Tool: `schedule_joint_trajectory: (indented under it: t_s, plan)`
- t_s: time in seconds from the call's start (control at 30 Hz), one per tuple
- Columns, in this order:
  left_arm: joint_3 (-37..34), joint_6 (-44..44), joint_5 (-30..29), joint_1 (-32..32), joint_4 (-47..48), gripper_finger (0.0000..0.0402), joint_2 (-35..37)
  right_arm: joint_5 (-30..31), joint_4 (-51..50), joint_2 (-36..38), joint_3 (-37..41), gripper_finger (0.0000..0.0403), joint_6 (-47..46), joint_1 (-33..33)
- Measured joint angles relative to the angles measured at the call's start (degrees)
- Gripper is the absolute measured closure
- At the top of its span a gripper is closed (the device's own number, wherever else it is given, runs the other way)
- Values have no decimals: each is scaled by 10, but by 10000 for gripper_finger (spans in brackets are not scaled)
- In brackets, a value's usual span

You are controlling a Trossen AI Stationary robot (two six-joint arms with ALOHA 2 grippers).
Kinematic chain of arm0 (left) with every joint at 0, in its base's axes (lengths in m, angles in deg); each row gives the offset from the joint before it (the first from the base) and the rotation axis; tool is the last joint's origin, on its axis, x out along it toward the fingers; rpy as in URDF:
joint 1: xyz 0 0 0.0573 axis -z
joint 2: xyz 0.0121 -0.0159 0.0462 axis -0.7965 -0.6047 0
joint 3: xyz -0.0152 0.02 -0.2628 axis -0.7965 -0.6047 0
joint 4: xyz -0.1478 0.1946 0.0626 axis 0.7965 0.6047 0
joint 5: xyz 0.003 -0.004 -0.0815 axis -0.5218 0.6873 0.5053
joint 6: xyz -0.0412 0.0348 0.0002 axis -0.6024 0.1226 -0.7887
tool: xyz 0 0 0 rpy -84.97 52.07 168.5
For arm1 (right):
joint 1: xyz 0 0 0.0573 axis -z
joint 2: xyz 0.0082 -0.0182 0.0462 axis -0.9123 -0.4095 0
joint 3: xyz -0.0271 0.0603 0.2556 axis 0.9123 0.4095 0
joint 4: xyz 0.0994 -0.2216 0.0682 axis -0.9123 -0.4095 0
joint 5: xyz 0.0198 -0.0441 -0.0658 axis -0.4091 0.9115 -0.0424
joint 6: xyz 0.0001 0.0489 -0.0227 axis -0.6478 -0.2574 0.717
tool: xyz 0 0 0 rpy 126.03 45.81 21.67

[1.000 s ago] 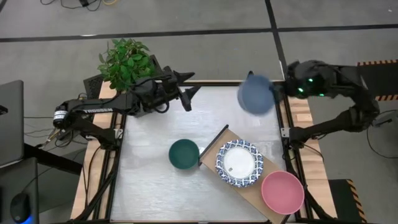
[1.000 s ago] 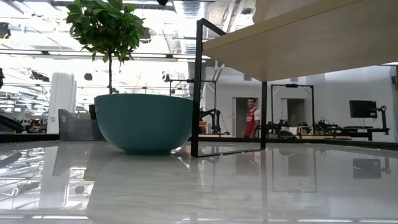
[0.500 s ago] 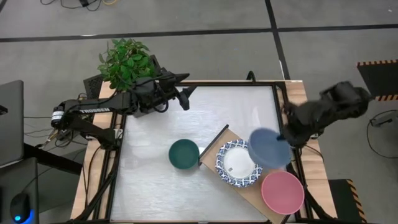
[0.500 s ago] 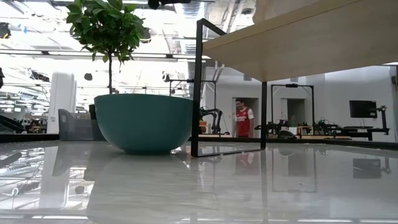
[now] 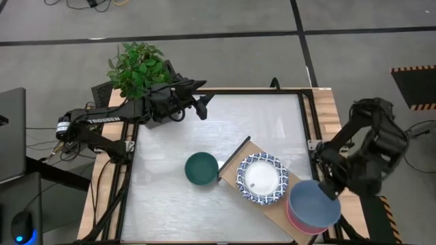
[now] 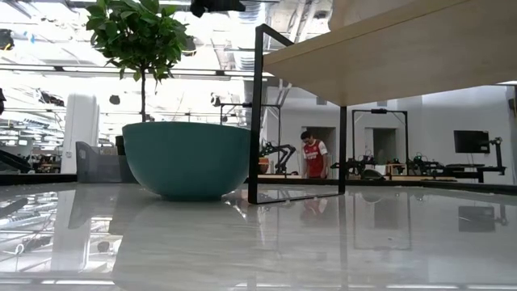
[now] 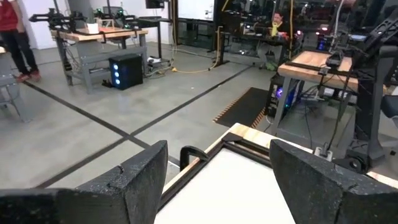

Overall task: Place and stack bowls onto a shelf
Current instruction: Stack the blue bowl on top of the pink bowl on the shelf

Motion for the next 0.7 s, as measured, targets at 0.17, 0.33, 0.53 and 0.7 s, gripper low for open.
schedule_joint_trajectory:
  t_s: [0.17, 0.33, 0.53, 0.7]
  plan:
    - [0, -3, 19, -10, 5, 135, 0, 29, 1, -16, 1, 369, -40, -36]
    - [0, -23, 20, -19, 8, 135, 0, 37, -1, -15, 37, 364, -46, -36]
    - [0, -23, 20, -21, 7, 135, 0, 29, -1, -6, 66, 362, -72, -46]
    - [0, -24, 20, -21, 13, 135, 0, 30, -1, -8, 66, 358, -71, -57]
